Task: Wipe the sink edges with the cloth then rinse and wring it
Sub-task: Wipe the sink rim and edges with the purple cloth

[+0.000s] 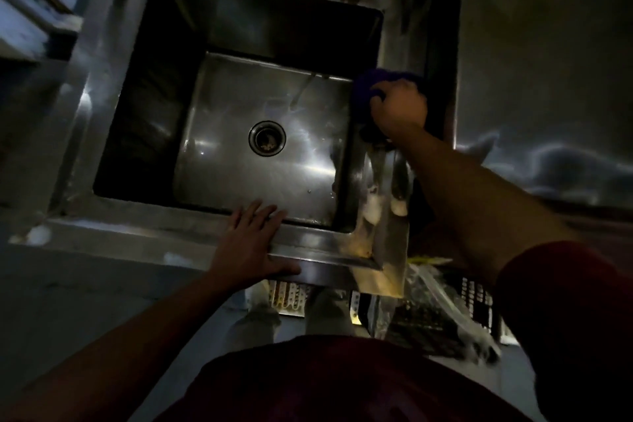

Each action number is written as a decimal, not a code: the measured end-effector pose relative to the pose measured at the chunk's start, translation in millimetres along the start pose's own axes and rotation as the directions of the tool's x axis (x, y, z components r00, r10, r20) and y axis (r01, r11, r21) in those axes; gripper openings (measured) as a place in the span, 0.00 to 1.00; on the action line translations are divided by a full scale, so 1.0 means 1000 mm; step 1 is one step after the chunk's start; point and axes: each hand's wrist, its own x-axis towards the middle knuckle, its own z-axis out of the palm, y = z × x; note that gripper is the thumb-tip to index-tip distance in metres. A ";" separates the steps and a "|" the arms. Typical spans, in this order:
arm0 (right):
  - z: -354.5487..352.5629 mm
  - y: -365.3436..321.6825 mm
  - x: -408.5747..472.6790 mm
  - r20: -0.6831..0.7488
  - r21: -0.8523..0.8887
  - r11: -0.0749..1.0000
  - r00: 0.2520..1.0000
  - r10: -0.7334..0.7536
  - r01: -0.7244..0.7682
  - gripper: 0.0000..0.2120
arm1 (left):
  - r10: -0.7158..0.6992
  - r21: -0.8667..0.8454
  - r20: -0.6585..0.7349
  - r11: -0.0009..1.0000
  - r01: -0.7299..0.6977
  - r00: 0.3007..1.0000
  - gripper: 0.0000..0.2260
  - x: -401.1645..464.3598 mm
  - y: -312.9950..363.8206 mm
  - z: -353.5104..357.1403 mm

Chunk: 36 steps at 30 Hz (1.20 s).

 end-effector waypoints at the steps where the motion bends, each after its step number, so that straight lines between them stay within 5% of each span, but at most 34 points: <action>1: 0.007 0.000 -0.021 0.000 0.021 1.000 1.000 0.003 -0.003 0.19 | 0.010 0.005 -0.007 1.000 -0.010 1.000 0.49 -0.001 0.001 0.000; 14: 0.089 0.001 -0.241 -0.123 0.041 0.998 0.991 0.043 -0.038 0.21 | 0.062 0.025 0.021 0.998 -0.063 0.998 0.52 -0.004 -0.004 0.004; 19: 0.102 -0.017 -0.265 -0.132 0.145 0.978 0.977 0.168 -0.149 0.20 | 0.069 0.061 0.006 0.996 -0.070 0.998 0.51 -0.003 -0.003 0.007; 25: 0.096 -0.031 -0.268 -0.082 0.277 0.958 0.992 0.100 -0.074 0.19 | 0.040 0.060 0.048 0.997 -0.043 0.998 0.52 -0.002 -0.002 0.006; 28: 0.068 -0.010 -0.259 -0.191 0.387 0.922 0.980 0.052 0.026 0.18 | 0.056 0.025 0.073 0.998 -0.058 0.996 0.53 0.000 -0.010 0.001; 31: 0.051 0.020 -0.240 -0.291 0.286 0.952 0.957 -0.023 0.110 0.20 | 0.104 0.062 0.091 0.992 -0.110 0.990 0.56 -0.006 -0.027 0.000; 36: 0.091 0.050 -0.242 -0.225 0.027 0.980 0.956 -0.186 0.197 0.23 | 0.110 0.112 0.094 0.986 -0.121 0.989 0.54 -0.009 -0.035 0.006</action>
